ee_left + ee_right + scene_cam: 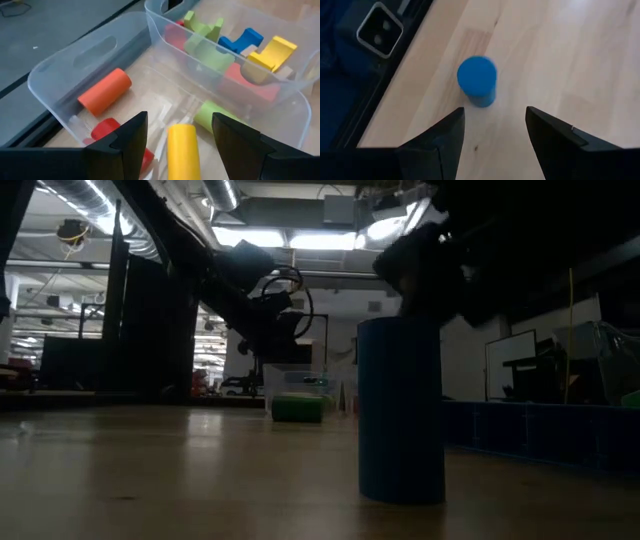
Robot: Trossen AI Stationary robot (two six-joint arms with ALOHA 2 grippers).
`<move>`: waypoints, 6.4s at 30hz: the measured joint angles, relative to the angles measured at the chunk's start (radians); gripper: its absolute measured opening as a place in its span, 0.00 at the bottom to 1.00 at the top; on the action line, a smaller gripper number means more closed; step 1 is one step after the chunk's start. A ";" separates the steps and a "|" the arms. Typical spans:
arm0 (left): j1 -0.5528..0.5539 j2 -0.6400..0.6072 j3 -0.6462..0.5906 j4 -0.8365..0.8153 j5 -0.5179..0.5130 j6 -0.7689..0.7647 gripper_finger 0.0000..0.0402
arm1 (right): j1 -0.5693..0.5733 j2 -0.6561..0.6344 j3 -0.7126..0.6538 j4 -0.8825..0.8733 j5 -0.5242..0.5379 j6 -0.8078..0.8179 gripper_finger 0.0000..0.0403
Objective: Sort blocks by size
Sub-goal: Put the blue cylindrical block into the left transparent bin, then put the green cylindrical block into the left transparent bin
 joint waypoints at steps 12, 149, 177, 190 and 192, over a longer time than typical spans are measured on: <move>-0.001 0.000 0.000 -0.041 0.004 0.001 0.51 | 0.000 0.110 0.000 0.072 -0.034 -0.021 0.52; -0.208 -0.499 -0.280 -0.175 0.225 0.115 0.51 | -0.851 0.131 0.383 -0.176 0.254 -0.527 0.51; -0.292 0.007 -0.250 0.177 0.235 0.218 0.51 | -0.584 -0.138 0.384 -0.684 0.069 -0.158 0.51; -0.308 0.112 -0.213 0.192 0.248 0.219 0.51 | -0.424 -0.138 0.384 -0.747 0.068 0.026 0.51; -0.308 0.109 -0.214 0.201 0.246 0.214 0.51 | -0.401 -0.138 0.384 -0.747 0.068 0.068 0.51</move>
